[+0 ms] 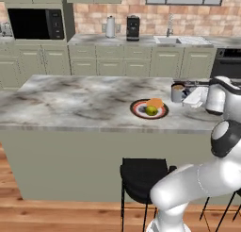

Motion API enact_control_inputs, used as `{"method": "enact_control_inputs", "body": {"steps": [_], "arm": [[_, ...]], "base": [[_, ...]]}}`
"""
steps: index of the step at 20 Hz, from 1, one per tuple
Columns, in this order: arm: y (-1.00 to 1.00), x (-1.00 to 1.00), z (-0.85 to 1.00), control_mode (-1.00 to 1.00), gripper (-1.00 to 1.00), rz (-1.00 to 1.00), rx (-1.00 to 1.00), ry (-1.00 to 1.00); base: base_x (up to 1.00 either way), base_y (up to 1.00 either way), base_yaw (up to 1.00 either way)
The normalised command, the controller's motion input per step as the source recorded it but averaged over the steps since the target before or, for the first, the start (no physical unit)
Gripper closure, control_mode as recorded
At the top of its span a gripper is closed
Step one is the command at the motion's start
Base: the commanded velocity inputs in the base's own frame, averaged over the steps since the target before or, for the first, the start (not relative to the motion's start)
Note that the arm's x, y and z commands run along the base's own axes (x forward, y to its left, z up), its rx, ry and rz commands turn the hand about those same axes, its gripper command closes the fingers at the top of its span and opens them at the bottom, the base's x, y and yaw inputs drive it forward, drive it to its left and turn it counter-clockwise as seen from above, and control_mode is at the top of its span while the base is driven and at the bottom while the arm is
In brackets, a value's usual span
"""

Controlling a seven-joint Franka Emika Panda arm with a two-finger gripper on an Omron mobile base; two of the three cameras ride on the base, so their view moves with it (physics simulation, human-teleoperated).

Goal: Pick up the brewed coffee from the coffee machine and place it next to the breakfast plate on the dining counter.

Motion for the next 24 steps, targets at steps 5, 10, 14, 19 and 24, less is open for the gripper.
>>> {"method": "enact_control_inputs", "body": {"steps": [5, 10, 14, 19, 24], "arm": [[-0.19, 0.36, -0.43, -1.0, 1.0, 0.0, 0.0, 0.02], [-0.25, 0.2, -0.35, -1.0, 1.0, 0.0, 0.0, 0.0], [-0.01, 0.19, -0.32, -1.0, 1.0, 0.0, 0.0, 0.02], [0.0, 0.3, -0.33, -1.0, 1.0, 0.0, 0.0, 0.02], [0.0, 0.18, -0.31, -1.0, -1.0, 0.0, 0.0, 0.02]], "base": [[0.0, 0.0, 0.0], [0.0, 0.0, 0.0], [0.0, 0.0, 0.0], [0.0, 0.0, 0.0], [0.0, 0.0, 0.0]]}}
